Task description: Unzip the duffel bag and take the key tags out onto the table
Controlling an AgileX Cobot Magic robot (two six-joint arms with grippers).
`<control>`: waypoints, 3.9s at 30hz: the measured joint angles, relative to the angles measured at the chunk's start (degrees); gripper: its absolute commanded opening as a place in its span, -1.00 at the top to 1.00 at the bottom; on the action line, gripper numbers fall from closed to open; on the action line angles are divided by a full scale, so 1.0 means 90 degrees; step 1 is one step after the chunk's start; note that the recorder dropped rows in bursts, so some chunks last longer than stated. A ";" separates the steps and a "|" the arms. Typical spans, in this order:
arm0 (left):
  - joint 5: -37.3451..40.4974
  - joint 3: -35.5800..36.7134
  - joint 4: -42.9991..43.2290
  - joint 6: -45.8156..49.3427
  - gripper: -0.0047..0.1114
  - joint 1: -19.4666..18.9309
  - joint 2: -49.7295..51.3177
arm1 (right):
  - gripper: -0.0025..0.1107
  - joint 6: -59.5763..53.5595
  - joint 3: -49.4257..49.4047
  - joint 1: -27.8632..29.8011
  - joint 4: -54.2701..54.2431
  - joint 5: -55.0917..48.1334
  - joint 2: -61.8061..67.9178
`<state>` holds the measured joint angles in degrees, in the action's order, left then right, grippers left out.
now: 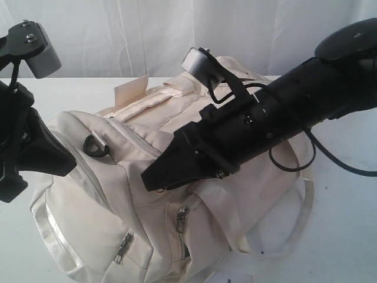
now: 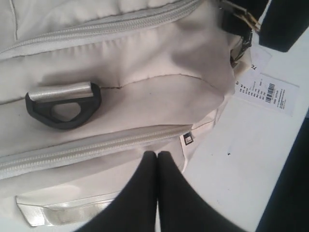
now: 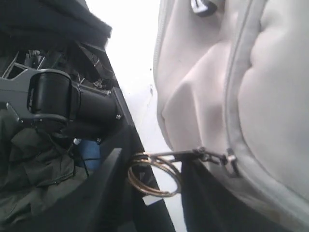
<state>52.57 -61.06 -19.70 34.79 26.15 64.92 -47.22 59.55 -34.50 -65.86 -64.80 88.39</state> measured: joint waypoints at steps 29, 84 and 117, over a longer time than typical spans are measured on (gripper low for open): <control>0.0054 0.0000 0.0000 -0.0146 0.92 0.0000 -0.0124 | 0.17 -0.0210 0.0611 -0.1047 -0.1571 0.2429 0.0737; 0.0319 -0.0821 -0.3484 0.3531 -0.12 -0.1477 0.1932 | -0.23 -0.2021 0.0793 -0.0171 0.3377 0.2082 -0.0755; -0.0035 -0.0821 -0.2470 0.3476 0.53 -0.0780 0.2786 | 0.79 -0.2046 0.0793 -0.0533 0.3428 0.2071 -0.0226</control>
<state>52.25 -68.45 -41.94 66.07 19.13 90.00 -65.64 66.68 -39.30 -35.01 -46.17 86.36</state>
